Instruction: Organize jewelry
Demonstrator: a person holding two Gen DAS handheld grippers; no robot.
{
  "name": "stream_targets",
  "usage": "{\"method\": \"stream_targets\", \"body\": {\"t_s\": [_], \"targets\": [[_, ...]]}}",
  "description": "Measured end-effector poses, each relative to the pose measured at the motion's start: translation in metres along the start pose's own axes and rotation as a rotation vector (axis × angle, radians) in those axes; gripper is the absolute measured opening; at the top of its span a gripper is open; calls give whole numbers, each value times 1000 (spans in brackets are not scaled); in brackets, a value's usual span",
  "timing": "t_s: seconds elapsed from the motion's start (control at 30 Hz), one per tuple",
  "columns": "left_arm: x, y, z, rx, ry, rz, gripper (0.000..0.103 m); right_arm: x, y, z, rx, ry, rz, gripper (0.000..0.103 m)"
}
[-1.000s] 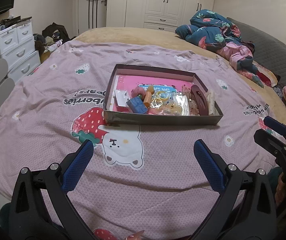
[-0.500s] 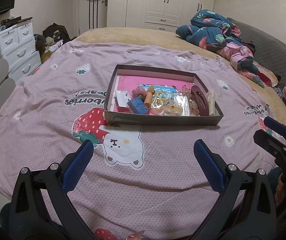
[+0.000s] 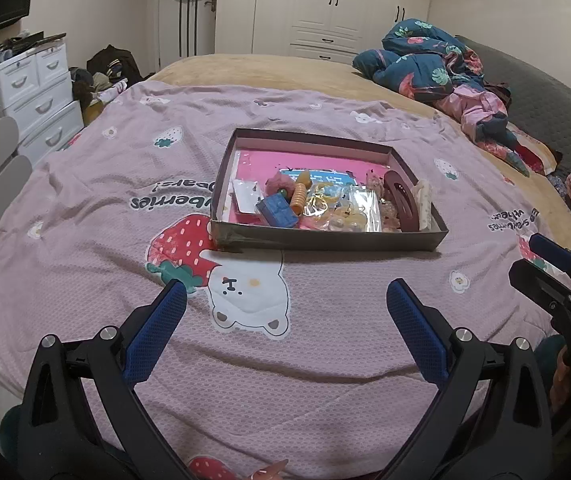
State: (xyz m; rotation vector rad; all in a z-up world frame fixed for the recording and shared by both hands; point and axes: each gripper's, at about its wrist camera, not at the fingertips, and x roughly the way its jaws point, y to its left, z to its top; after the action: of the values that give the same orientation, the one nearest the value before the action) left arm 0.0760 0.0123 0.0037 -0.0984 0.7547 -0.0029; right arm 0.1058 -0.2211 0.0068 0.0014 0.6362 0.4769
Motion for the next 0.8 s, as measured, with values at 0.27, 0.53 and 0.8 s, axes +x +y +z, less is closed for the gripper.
{"method": "stream_targets", "body": {"t_s": [0.27, 0.53, 0.8], "targets": [[0, 1, -1, 0, 3, 3, 94, -1, 0, 1, -3, -4, -3, 99], [3, 7, 0, -13, 15, 8, 94, 0, 1, 2, -17, -8, -17, 99], [13, 19, 4, -67, 31, 34, 94, 6, -19, 2, 47, -12, -65, 99]]}}
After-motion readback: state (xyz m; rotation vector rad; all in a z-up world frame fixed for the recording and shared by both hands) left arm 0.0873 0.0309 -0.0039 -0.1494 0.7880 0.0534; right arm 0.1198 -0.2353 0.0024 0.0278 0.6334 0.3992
